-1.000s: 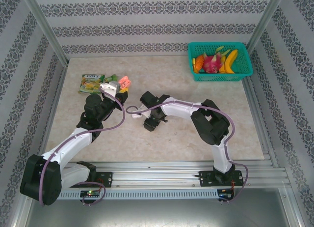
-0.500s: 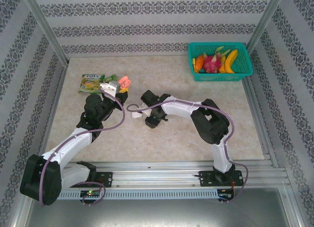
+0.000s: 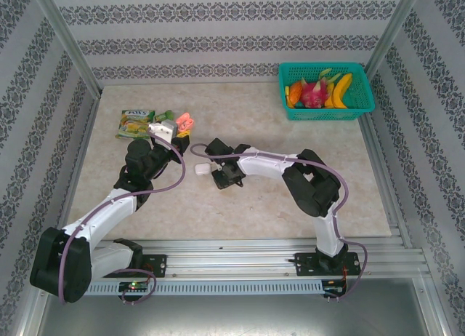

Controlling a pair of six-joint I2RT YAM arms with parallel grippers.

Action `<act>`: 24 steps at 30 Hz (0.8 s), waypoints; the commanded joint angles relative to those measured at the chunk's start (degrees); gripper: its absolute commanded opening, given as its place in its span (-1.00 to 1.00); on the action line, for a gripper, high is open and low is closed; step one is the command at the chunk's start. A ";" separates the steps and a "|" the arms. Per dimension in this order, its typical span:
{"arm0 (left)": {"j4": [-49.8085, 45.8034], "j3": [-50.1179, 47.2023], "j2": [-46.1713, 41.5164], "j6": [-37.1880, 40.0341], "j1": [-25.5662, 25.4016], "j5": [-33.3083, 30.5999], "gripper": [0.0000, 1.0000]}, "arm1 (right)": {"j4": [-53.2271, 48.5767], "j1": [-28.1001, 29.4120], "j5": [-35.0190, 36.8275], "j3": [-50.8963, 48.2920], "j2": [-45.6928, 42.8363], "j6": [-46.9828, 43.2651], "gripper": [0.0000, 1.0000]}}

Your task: Insert the wireless bluetooth earbuds into the charging case

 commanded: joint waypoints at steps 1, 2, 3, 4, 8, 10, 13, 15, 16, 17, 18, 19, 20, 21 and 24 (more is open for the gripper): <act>1.45 1.43 0.11 -1.07 0.86 1.20 -1.00 | -5.38 2.28 -0.55 -2.08 1.41 9.69 -0.37; 1.44 1.48 0.11 -1.07 0.89 1.16 -1.00 | -5.56 2.37 -0.18 -1.83 1.66 9.87 -0.36; 1.46 1.47 -0.03 -1.07 0.83 1.19 -1.00 | -5.73 2.53 0.16 -1.56 1.92 9.80 -0.35; 1.41 1.35 -0.05 -1.14 0.85 1.22 -1.00 | -6.04 2.50 0.29 -1.21 2.17 9.52 -0.29; 1.44 1.36 -0.17 -1.16 0.87 1.12 -1.00 | -7.37 2.90 0.99 0.10 2.87 7.32 -0.11; 1.44 1.39 -0.15 -1.16 0.82 1.07 -1.00 | -8.03 2.90 1.04 0.68 3.08 5.62 -0.11; 1.30 1.56 -0.17 -1.07 0.84 1.11 -1.00 | -8.68 2.90 0.73 1.59 3.33 2.32 -0.11; 1.09 1.71 -0.20 -0.94 0.87 1.09 -1.00 | -9.25 3.01 0.50 2.21 3.52 -0.80 -0.11; 1.00 1.74 -0.17 -0.89 0.87 1.10 -1.00 | -9.84 3.03 0.82 2.64 3.77 -2.23 -0.11; 1.07 1.83 -0.22 -0.93 0.84 1.07 -1.00 | -10.60 2.99 1.44 3.09 3.98 -3.16 -0.11; 1.00 1.81 -0.20 -0.98 0.88 1.07 -1.00 | -11.66 2.90 2.41 3.85 4.39 -3.82 -0.11; 1.00 1.79 -0.15 -1.05 0.83 1.09 -1.00 | -12.46 2.76 2.94 4.48 4.81 -4.32 -0.11; 1.00 1.81 -0.16 -0.98 0.88 1.10 -1.00 | -12.83 2.68 3.10 4.88 5.05 -4.52 -0.12; 1.04 1.83 -0.15 -0.96 0.83 1.14 -1.00 | -13.05 2.64 3.18 5.15 5.20 -4.46 -0.11; 1.00 1.69 -0.11 -0.98 0.81 1.04 -1.00 | -12.95 2.55 2.80 5.57 5.57 -3.04 -0.13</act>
